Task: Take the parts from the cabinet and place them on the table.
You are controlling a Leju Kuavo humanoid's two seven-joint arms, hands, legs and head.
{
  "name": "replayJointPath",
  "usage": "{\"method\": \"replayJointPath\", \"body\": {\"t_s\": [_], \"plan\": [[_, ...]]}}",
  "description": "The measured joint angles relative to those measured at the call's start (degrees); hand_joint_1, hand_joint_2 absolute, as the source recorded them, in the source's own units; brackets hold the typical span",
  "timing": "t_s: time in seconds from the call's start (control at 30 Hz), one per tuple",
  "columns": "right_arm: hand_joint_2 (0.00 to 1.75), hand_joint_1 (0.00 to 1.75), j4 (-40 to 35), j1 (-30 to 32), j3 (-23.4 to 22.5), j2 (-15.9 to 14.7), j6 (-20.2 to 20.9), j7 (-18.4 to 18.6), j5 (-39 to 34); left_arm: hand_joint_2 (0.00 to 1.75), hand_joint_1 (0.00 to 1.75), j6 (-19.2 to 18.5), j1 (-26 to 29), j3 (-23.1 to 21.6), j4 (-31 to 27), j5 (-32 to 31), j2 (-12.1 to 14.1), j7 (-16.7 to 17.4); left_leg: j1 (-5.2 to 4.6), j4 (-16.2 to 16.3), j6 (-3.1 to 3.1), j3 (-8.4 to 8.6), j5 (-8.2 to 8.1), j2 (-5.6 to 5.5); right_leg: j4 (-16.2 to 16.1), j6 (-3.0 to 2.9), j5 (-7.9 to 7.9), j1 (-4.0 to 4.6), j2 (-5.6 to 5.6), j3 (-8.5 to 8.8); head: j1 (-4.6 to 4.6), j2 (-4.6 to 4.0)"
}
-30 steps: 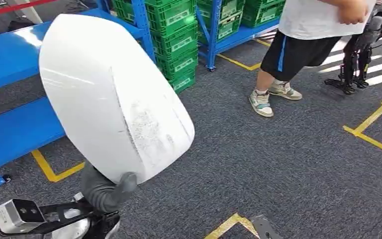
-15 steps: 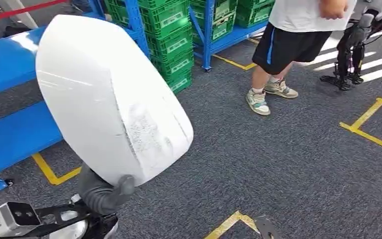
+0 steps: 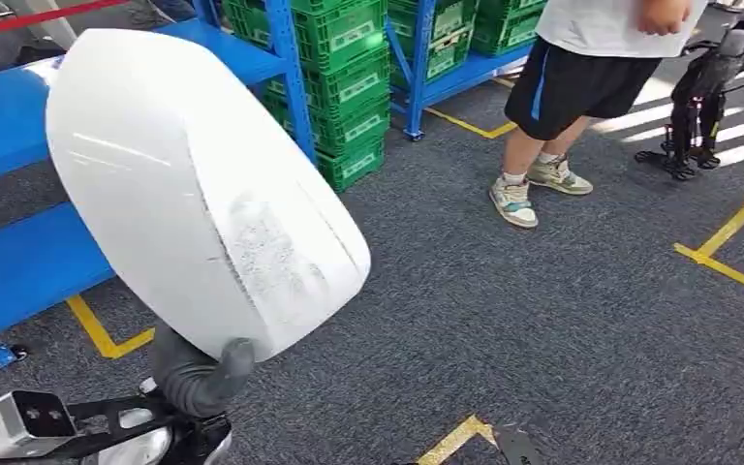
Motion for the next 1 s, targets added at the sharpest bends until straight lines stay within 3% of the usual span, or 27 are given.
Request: {"method": "replayJointPath", "body": {"t_s": [0.1, 0.17, 0.23, 0.27, 0.3, 0.33, 0.37, 0.43, 0.47, 0.5, 0.53, 0.6, 0.67, 0.77, 0.8, 0.87, 0.93, 0.97, 1.0], "plan": [[1.75, 0.00, 0.0, 0.3, -0.1, -0.1, 0.1, 0.0, 0.0, 1.75, 1.75, 0.0, 0.0, 0.0, 0.0, -0.4, 0.0, 0.0, -0.02, 1.4, -0.95, -1.06, -0.68, 0.03, 1.2, -0.63, -0.35, -0.12, 0.16, -1.29, -0.02, 0.00], [1.75, 0.00, -0.1, 0.2, -0.1, -0.1, 0.1, 0.0, 0.0, 1.75, 1.75, 0.0, 0.0, 0.0, 0.0, -0.4, 0.0, 0.0, 0.10, 4.6, -1.56, -2.53, -3.21, 0.08, 1.4, -1.26, -0.79, -0.28, 0.13, -1.11, -0.46, 0.00], [1.75, 0.00, -0.1, 0.2, -0.1, -0.1, 0.1, 0.0, 0.0, 1.75, 1.75, 0.0, 0.0, 0.0, 0.0, -0.4, 0.1, 0.0, 0.23, 12.3, -1.83, -6.77, -6.78, 0.07, 1.7, -1.56, -1.09, -0.27, 0.04, -1.19, -0.44, 0.00], [1.75, 0.00, -0.1, 0.2, -0.2, -0.1, 0.1, -0.1, 0.0, 1.75, 1.75, 0.0, 0.0, 0.0, 0.0, -0.4, 0.1, 0.0, 0.26, 15.9, -1.92, -8.87, -7.60, 0.07, 1.8, -1.62, -1.34, -0.33, -0.06, -1.15, -0.44, 0.00], [1.75, 0.00, -0.1, 0.2, -0.2, -0.1, 0.1, -0.4, 0.1, 1.75, 1.75, 0.0, 0.0, 0.0, 0.0, -0.4, 0.1, 0.0, 0.37, 17.5, -2.03, -10.18, -7.01, 0.08, 1.8, -1.65, -1.61, -0.35, -0.05, -0.93, -0.41, 0.00], [1.75, 0.00, -0.1, 0.2, -0.2, -0.1, 0.1, -0.9, 0.4, 1.75, 1.75, 0.1, 0.0, 0.0, 0.0, -0.5, 0.1, 0.0, 0.51, 16.8, -2.18, -10.37, -5.08, 0.08, 1.8, -1.64, -1.83, -0.43, 0.00, -0.55, -0.41, 0.00], [1.75, 0.00, -0.1, 0.1, -0.2, -0.1, -0.1, -1.3, 0.8, 1.75, 1.75, 0.2, 0.0, 0.0, 0.0, -0.6, 0.1, 0.0, 0.67, 14.6, -2.33, -9.66, -2.27, 0.09, 1.8, -1.53, -2.13, -0.58, 0.14, -0.10, -0.41, 0.00], [1.75, 0.00, -0.1, -0.1, -0.2, -0.1, -0.4, -1.4, 1.2, 1.75, 1.75, 0.3, 0.0, -0.1, 0.0, -0.7, 0.1, 0.0, 1.12, 7.0, -2.68, -6.86, 3.36, 0.17, 1.8, -1.00, -2.80, -0.95, 0.33, 0.91, -0.41, 0.00], [1.75, 0.00, -0.2, -0.2, -0.2, -0.2, -0.7, -1.4, 1.4, 1.75, 1.75, 0.4, 0.0, -0.1, 0.0, -0.9, 0.1, 0.0, 1.22, 5.1, -3.07, -6.23, 3.91, 0.22, 2.0, -0.55, -3.07, -0.64, 0.39, 0.85, -0.74, -0.02], [1.75, 0.00, -0.2, -0.3, -0.1, -0.2, -0.8, -1.4, 1.6, 1.75, 1.75, 0.4, -0.1, -0.1, 0.0, -0.9, 0.1, 0.0, 1.13, 2.8, -2.32, -5.34, 2.66, -0.03, 2.1, -0.24, -3.13, -0.59, 0.58, 0.50, -0.99, 0.00], [1.75, 0.00, -0.2, -0.4, -0.1, -0.2, -1.0, -1.3, 1.7, 1.75, 1.75, 0.4, -0.1, -0.2, 0.0, -0.9, 0.1, 0.0, 1.08, 2.4, -1.50, -5.50, 2.01, -0.15, 1.7, 0.12, -2.88, -0.55, 0.36, 0.22, -0.55, 0.00], [1.75, 0.00, -0.2, -0.3, -0.1, -0.2, -1.1, -1.3, 1.9, 1.75, 1.75, 0.4, -0.1, -0.2, 0.0, -1.0, 0.1, 0.0, 1.21, 1.7, -0.88, -5.29, 2.22, -0.29, 1.0, 0.75, -2.64, -0.54, 0.24, 0.72, -0.63, 0.00], [1.75, 0.00, -0.2, -0.3, 0.0, -0.2, -1.1, -1.3, 1.9, 1.75, 1.75, 0.4, -0.1, -0.2, 0.0, -1.0, 0.0, 0.0, 1.49, 0.9, -0.08, -4.54, 2.39, -0.16, 2.1, 1.23, -3.76, -0.49, -0.04, 0.35, -0.57, 0.00], [1.75, 0.00, -0.2, -0.4, 0.3, -0.2, -1.1, -1.3, 1.9, 1.75, 1.75, 0.4, -0.1, -0.2, 0.0, -1.0, 0.0, 0.0, 1.44, 0.7, 0.41, -4.31, 2.46, -0.08, 11.4, 1.44, -8.14, -0.43, -0.03, -4.07, -0.39, 0.00], [1.75, 0.00, -0.2, -0.3, 0.3, -0.2, -1.1, -1.3, 2.0, 1.75, 1.75, 0.4, -0.1, -0.2, 0.0, -1.0, 0.0, 0.0, 1.43, 0.7, 0.45, -4.29, 2.47, -0.10, 13.6, 1.42, -8.44, -0.43, -0.03, -5.25, -0.39, 0.00], [1.75, 0.00, -0.2, -0.4, 0.4, -0.2, -1.1, -1.5, 1.9, 1.75, 1.75, 0.4, -0.1, -0.2, 0.0, -1.0, 0.0, 0.0, 1.43, 0.7, 0.49, -4.13, 2.50, -0.20, 11.2, 1.16, -5.66, -0.42, -0.02, -4.16, -0.37, 0.00], [1.75, 0.00, -0.2, -0.5, 0.4, -0.2, -1.0, -1.6, 1.9, 1.75, 1.75, 0.4, -0.1, -0.3, 0.0, -0.9, 0.0, -0.1, 1.44, 0.5, 0.39, -3.74, 2.55, -0.24, 2.2, 0.66, -1.04, -0.39, -0.02, 0.64, -0.39, 0.00], [1.75, 0.00, -0.2, -0.7, 0.4, -0.2, -1.0, -1.7, 1.9, 1.75, 1.75, 0.4, -0.1, -0.3, 0.0, -0.9, 0.0, -0.2, 1.43, 0.2, 0.05, -3.66, 2.74, -0.23, 0.5, 0.59, -2.13, -0.26, -0.01, 1.62, -0.46, 0.00], [1.75, 0.00, -0.2, -0.8, 0.4, -0.2, -1.0, -1.7, 2.0, 1.75, 1.75, 0.4, -0.1, -0.3, 0.0, -0.8, 0.0, -0.3, 1.18, 0.1, -0.36, -3.67, 2.90, -0.25, -1.2, 0.53, -1.63, 0.00, 0.04, 2.25, -0.41, -0.02]]}}
